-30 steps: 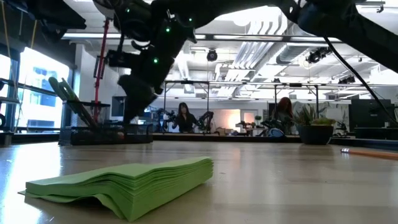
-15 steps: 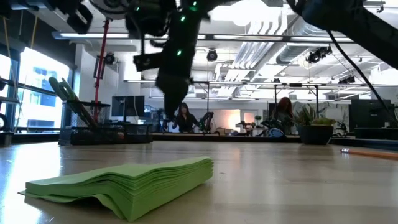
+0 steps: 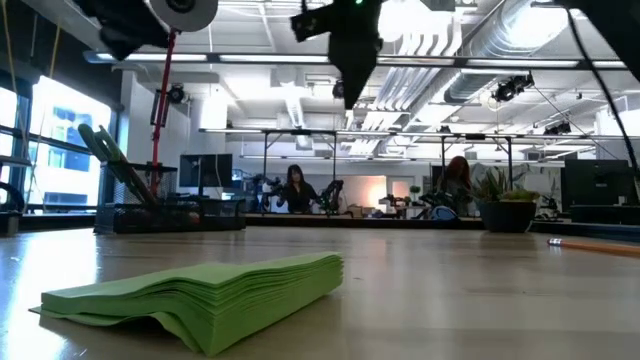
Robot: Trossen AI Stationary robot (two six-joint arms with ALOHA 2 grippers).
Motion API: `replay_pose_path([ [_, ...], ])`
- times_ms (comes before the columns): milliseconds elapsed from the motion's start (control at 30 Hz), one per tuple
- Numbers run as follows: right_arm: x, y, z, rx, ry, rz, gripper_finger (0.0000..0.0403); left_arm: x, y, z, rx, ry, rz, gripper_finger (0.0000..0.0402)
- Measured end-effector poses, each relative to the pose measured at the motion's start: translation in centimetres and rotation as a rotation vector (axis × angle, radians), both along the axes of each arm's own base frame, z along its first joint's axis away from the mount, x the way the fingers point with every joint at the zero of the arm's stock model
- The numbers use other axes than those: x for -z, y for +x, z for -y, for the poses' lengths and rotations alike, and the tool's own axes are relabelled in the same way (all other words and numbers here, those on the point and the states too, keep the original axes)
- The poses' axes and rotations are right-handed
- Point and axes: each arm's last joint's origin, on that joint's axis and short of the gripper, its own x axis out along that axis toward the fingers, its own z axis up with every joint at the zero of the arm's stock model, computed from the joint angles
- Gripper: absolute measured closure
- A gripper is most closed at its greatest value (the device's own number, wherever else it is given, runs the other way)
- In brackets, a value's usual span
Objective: Pick and place office supplies into organizer
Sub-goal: Put the top blue binder clip into the desk organizer
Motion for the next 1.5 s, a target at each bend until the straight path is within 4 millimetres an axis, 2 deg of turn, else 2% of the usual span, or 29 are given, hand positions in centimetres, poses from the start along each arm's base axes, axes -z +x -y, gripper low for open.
replay_pose_path([
  [67, 0.3, -0.9, -0.2, 0.004, 0.004, 0.012, 0.0354, 0.1, 0.1, 0.8, -0.030, -0.007, -0.135, 0.0358],
  [233, 2.9, -4.0, 0.0, 0.011, 0.017, 0.098, 0.0355, 2.7, 0.4, 2.4, -0.073, 0.034, -0.481, 0.0358],
  [367, 5.5, -6.5, -0.1, -0.034, 0.052, 0.202, 0.0351, 4.9, 1.2, 2.9, -0.114, 0.042, -0.641, 0.0358],
  [567, 7.1, -9.9, 0.1, -0.095, 0.085, 0.394, 0.0352, 7.3, 2.6, 3.4, -0.042, 0.144, -0.808, 0.0358],
  [767, 8.6, -11.8, 0.4, -0.144, 0.196, 0.589, 0.0361, 9.7, 1.4, 3.2, 0.009, 0.138, -0.995, 0.0358],
  [867, 9.6, -12.5, 0.5, -0.167, 0.232, 0.638, 0.0365, 10.4, 0.6, 3.1, 0.039, 0.107, -1.018, 0.0358],
  [1000, 10.7, -13.0, 0.5, -0.189, 0.233, 0.651, 0.0368, 9.9, 0.5, 3.1, 0.030, 0.072, -0.926, 0.0358],
  [1100, 10.8, -13.1, 0.5, -0.190, 0.233, 0.656, 0.0366, 9.5, 1.0, 2.8, -0.089, 0.051, -0.802, 0.0358],
  [1233, 10.5, -12.8, 0.5, -0.211, 0.221, 0.687, 0.0368, 9.7, 1.3, 1.8, -0.331, 0.000, -0.750, 0.0357],
  [1500, 10.0, -12.4, 0.5, -0.260, 0.205, 0.727, 0.0363, 11.7, 2.7, -0.3, -0.552, -0.113, -0.839, 0.0357],
])
